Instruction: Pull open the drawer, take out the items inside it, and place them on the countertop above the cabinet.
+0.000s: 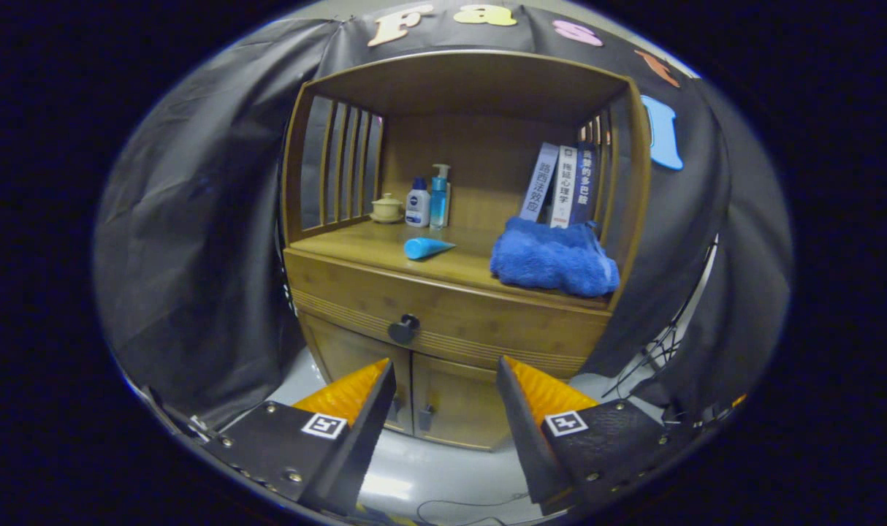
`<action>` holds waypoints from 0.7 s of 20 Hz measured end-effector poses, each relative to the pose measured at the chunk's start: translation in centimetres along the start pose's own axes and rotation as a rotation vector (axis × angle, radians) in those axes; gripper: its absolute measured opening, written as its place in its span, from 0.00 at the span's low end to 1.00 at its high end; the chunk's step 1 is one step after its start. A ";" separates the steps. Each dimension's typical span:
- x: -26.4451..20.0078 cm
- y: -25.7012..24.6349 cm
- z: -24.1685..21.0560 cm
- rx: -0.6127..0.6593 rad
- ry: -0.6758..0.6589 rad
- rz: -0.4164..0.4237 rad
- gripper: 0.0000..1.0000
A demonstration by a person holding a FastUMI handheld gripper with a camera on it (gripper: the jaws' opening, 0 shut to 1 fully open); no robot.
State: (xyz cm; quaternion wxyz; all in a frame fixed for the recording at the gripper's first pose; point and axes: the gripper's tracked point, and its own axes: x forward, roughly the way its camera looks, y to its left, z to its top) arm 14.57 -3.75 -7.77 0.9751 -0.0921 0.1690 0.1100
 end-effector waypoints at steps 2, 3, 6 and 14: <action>-0.2 -2.7 -0.8 -0.006 -0.029 -0.024 0.84; -0.4 -3.9 -1.1 -0.001 -0.045 -0.038 0.84; -1.1 -7.2 -2.1 0.023 -0.084 -0.083 0.84; -2.3 -13.9 -5.8 0.107 -0.136 -0.172 0.84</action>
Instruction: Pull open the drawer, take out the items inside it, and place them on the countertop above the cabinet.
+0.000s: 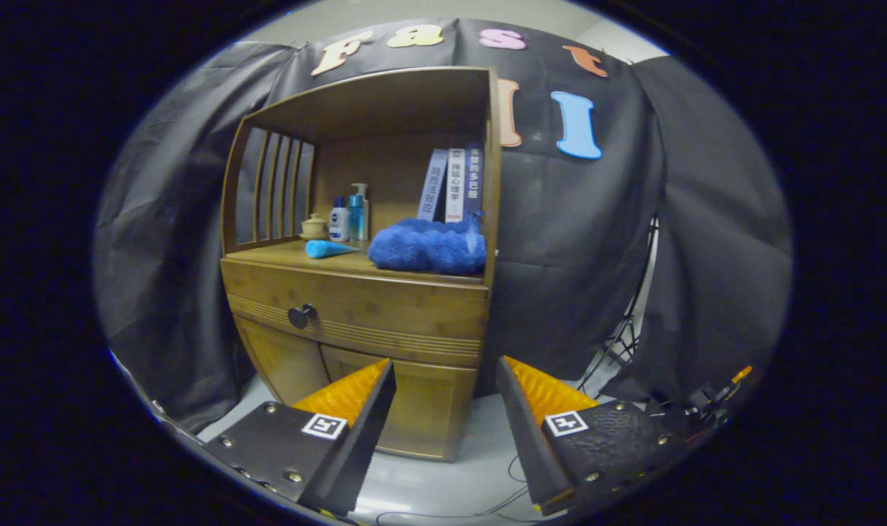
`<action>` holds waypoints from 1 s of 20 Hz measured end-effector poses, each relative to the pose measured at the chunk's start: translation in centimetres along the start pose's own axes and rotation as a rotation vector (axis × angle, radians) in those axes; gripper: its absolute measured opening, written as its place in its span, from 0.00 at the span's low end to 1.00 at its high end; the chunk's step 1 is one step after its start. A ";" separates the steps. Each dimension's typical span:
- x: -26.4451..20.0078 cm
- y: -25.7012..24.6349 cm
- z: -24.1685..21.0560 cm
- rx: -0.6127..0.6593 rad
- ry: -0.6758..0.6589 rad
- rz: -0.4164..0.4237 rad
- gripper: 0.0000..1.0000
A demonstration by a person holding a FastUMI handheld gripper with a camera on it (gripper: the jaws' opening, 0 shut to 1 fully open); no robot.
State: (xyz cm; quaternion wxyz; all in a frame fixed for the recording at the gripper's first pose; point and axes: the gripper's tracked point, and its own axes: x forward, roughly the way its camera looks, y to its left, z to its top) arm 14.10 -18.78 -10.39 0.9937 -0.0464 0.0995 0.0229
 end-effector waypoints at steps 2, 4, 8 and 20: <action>-0.5 -1.2 -0.6 0.007 0.001 -0.018 0.84; -0.9 -2.3 -1.1 0.010 -0.004 -0.030 0.84; -1.1 -3.4 -1.2 0.022 -0.027 -0.037 0.84; -1.8 -3.8 -1.1 0.031 -0.061 -0.018 0.84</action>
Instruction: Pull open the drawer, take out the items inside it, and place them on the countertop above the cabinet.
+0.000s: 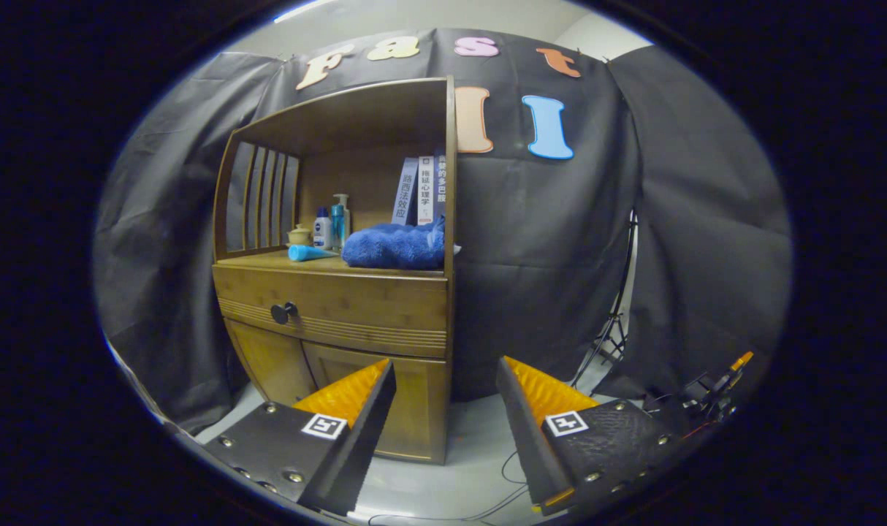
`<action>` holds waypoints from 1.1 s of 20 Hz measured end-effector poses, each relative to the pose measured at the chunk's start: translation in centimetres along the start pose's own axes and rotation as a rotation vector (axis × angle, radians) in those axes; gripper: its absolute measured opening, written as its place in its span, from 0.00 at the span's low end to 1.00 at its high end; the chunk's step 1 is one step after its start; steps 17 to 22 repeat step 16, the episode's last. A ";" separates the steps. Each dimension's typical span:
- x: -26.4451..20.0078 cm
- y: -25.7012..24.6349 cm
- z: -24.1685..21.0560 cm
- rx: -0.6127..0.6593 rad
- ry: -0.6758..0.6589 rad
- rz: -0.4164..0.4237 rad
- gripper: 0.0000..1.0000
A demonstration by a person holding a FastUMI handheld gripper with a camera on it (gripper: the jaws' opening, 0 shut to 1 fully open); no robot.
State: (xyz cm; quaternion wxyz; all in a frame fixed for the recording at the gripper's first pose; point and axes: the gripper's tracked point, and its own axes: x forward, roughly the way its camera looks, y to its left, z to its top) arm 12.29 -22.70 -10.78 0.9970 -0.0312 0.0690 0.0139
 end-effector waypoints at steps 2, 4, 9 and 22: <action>0.1 0.0 0.1 0.003 -0.005 0.004 0.84; 0.2 0.1 0.1 0.006 -0.008 0.006 0.84; 0.0 -0.1 0.1 0.010 -0.011 0.007 0.84; -0.9 -0.4 0.3 0.014 -0.024 0.008 0.84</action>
